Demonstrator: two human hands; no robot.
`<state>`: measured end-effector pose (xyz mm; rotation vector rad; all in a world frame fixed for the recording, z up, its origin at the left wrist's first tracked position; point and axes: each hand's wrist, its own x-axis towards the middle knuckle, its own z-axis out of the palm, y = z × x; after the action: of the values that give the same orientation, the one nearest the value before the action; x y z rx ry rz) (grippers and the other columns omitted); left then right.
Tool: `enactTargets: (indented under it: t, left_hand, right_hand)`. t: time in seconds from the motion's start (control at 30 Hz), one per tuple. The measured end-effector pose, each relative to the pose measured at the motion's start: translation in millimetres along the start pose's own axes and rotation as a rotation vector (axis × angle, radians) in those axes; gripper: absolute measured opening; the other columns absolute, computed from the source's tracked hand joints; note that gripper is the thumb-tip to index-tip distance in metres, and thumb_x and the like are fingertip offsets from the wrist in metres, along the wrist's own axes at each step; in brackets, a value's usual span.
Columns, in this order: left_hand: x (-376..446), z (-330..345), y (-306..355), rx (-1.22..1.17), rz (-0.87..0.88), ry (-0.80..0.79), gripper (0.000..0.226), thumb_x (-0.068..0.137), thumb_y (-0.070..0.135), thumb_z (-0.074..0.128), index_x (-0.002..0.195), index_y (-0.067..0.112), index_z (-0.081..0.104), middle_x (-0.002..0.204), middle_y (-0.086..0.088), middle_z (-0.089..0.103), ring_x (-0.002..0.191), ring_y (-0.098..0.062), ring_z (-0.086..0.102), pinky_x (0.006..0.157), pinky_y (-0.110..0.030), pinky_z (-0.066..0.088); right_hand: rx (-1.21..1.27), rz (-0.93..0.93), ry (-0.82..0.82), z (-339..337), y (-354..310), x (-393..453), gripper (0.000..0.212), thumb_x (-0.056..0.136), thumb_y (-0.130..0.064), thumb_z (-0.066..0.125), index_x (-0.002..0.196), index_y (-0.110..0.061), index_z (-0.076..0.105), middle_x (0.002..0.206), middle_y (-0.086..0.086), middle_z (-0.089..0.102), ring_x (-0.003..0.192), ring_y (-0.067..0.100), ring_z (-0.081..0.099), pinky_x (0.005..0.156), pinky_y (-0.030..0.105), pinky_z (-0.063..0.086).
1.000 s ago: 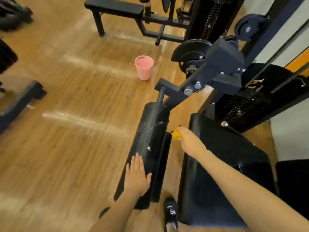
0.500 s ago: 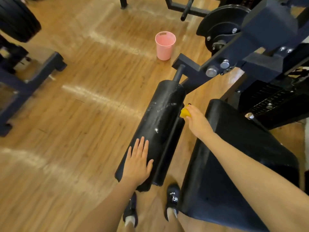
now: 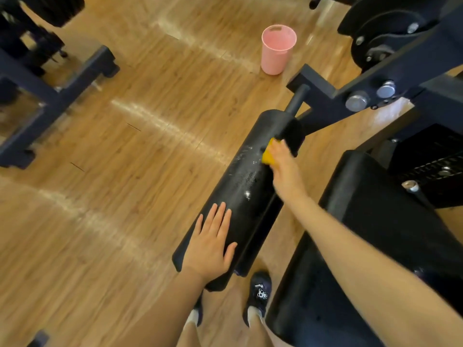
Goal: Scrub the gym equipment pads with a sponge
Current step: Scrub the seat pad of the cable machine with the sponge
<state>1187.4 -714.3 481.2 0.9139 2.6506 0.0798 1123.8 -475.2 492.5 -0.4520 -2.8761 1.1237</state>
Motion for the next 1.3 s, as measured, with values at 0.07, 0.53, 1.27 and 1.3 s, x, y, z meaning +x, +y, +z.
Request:
enactTargets:
  t: [0.07,0.53,1.27,1.3]
  left_hand:
    - [0,-2,0,-0.004,-0.01,0.002,0.075,0.085,0.051,0.04,0.146,0.009,0.028,0.152,-0.008,0.022,0.141,-0.024,0.022,0.108,-0.049,0.027]
    - [-4,1,-3,-0.154,-0.065,0.055,0.083,0.086,0.057,0.033,0.147,0.007,0.006,0.154,-0.011,0.004,0.144,-0.025,0.006,0.114,-0.043,0.005]
    - [-23,-3,3,-0.334,-0.414,0.05,0.098,0.085,0.074,0.032,0.152,0.012,-0.006,0.16,-0.008,-0.003,0.147,-0.021,0.0,0.12,-0.037,0.005]
    - [-22,-2,3,-0.33,-0.414,0.047,0.099,0.085,0.074,0.031,0.152,0.012,-0.006,0.16,-0.008,-0.003,0.147,-0.022,-0.001,0.12,-0.037,0.005]
  right_hand:
    - [-0.044,-0.128,-0.066,22,-11,-56,0.055,0.09,0.002,0.051,0.141,-0.013,0.035,0.152,-0.004,0.021,0.141,0.007,0.01,0.114,0.024,0.012]
    - [-0.17,0.041,-0.032,-41,12,74,0.043,0.098,-0.004,0.039,0.141,-0.005,0.035,0.155,0.007,0.02,0.144,0.023,0.01,0.114,0.032,0.014]
    - [-0.504,-0.008,-0.179,1,-33,115,0.023,0.092,-0.014,0.047,0.11,-0.003,0.056,0.13,0.016,0.05,0.12,0.035,0.046,0.093,0.043,0.042]
    - [-0.524,-0.056,-0.224,9,-43,103,0.019,0.091,-0.015,0.048,0.106,-0.006,0.058,0.123,0.013,0.054,0.112,0.033,0.052,0.086,0.04,0.045]
